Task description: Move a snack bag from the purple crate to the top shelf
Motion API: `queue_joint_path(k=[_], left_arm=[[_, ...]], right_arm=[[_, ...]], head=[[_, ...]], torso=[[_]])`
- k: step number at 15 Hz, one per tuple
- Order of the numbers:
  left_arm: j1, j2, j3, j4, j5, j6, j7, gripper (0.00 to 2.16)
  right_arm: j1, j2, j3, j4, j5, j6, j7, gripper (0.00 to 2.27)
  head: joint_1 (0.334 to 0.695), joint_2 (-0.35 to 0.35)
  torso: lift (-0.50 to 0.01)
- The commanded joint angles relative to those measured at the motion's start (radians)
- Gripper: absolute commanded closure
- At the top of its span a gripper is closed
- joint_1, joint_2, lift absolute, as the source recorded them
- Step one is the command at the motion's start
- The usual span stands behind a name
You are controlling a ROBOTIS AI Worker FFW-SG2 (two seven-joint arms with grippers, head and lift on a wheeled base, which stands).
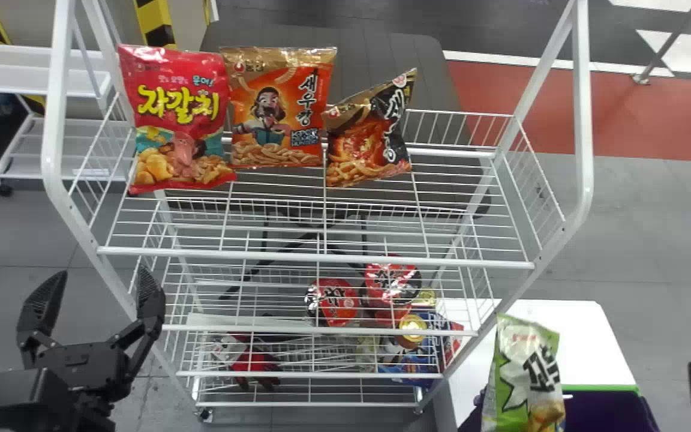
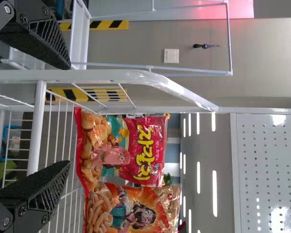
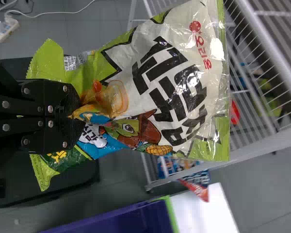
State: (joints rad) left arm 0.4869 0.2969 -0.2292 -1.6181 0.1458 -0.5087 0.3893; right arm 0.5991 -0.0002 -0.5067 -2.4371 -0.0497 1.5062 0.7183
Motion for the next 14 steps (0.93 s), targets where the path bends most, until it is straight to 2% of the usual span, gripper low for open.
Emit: queue_joint_path(k=[1,5,10,14], left_arm=[[0.009,-0.002,0.004,-0.003,-0.002,-0.004,0.002,0.13],[0.018,-0.002,0.007,-0.014,-0.005,-0.004,0.003,0.13],[0.021,-0.005,0.014,-0.016,-0.008,-0.004,0.003,0.13],[0.021,-0.005,0.016,-0.014,-0.008,-0.004,0.002,0.13]], right_arm=[[0.013,0.001,0.008,-0.054,-0.038,-0.053,-0.008,2.11],[0.018,0.001,0.048,-0.157,-0.042,-0.047,-0.020,2.02],[0.018,0.001,0.079,-0.237,-0.041,-0.019,-0.023,2.08],[0.015,0.001,0.096,-0.252,-0.044,-0.182,-0.023,2.07]], head=[[0.695,-0.085],[0.695,-0.054],[0.695,-0.009],[0.695,0.020]], torso=[[0.001],[0.001],[0.001],[0.001]])
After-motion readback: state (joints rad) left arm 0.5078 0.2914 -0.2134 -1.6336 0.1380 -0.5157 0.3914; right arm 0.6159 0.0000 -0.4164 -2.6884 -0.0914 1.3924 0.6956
